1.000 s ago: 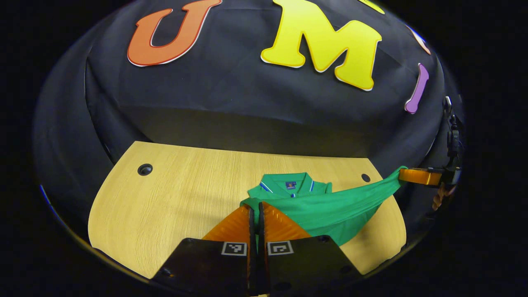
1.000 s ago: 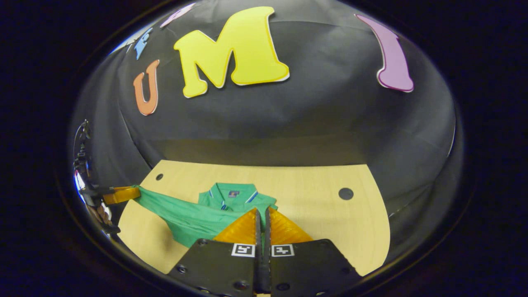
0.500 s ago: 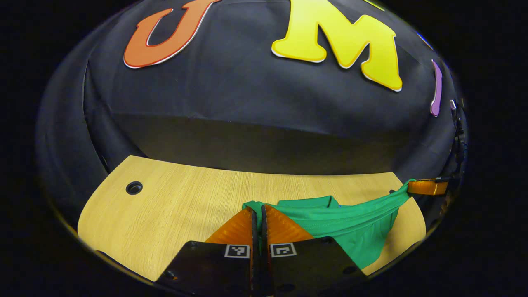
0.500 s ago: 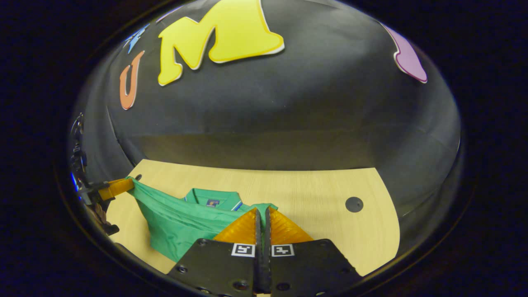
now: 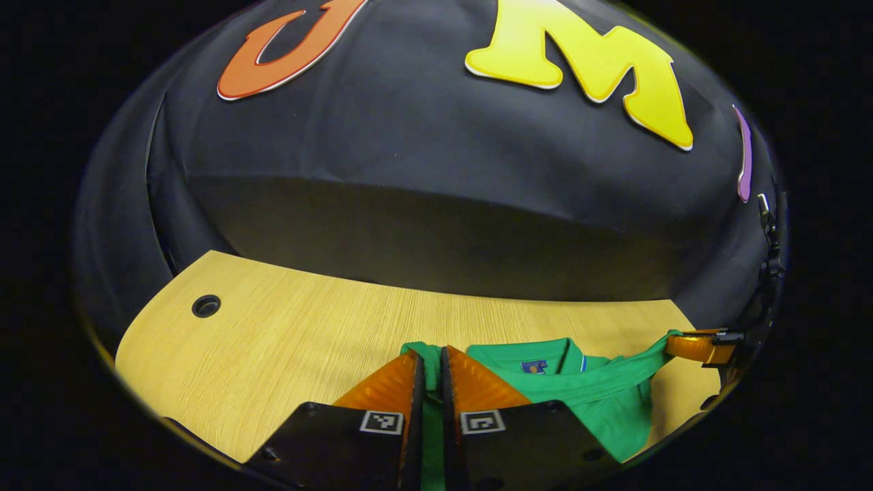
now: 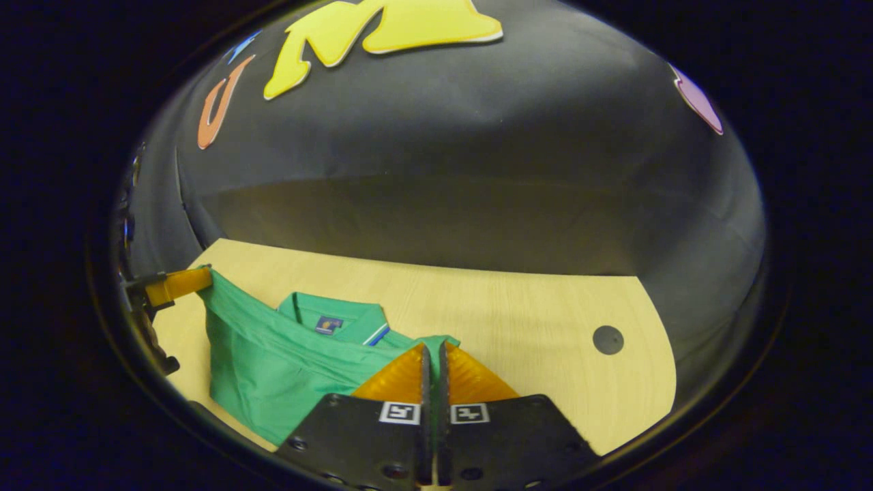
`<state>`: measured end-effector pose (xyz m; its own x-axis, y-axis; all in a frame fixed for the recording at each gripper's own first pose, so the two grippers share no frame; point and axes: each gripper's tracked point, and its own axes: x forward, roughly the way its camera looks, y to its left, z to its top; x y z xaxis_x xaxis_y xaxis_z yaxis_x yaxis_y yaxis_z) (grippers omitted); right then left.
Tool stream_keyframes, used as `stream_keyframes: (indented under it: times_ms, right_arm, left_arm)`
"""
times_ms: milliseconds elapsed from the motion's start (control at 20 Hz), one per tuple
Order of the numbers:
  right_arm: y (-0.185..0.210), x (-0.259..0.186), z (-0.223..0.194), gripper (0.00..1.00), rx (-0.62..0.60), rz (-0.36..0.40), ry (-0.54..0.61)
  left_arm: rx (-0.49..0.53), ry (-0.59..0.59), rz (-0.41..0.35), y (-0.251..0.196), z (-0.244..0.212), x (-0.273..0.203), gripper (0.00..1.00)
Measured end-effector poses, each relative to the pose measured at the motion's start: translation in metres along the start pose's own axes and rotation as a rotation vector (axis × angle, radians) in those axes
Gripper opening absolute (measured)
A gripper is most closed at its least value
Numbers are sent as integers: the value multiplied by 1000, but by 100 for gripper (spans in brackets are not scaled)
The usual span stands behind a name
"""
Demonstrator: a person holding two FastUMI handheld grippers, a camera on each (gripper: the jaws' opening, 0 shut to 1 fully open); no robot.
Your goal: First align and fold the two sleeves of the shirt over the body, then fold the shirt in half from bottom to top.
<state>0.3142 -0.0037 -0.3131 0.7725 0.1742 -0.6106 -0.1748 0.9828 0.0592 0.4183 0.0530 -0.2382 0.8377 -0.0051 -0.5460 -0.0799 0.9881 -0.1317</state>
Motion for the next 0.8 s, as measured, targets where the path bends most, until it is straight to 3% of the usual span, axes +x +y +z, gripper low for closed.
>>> stream_keyframes:
  times_ms: [50, 150, 250, 450, 800]
  right_arm:
    - [2, -2, 0, 10, 17, 6, -4]
    - [-4, -16, -7, 54, 8, -26, -6]
    - [-10, -38, -2, 97, -22, -66, -56]
    - [-15, -89, 20, 97, 5, -107, -143]
    - [9, -209, 61, 97, 28, -78, -337]
  left_arm:
    - [10, 11, 22, 3, -4, -2, 25]
    - [40, -7, 76, 10, 1, -14, 100]
    - [34, -72, 83, 6, 22, -30, 100]
    - [42, -150, 51, -13, 56, -74, 100]
    - [84, -300, 37, -44, 108, -203, 100]
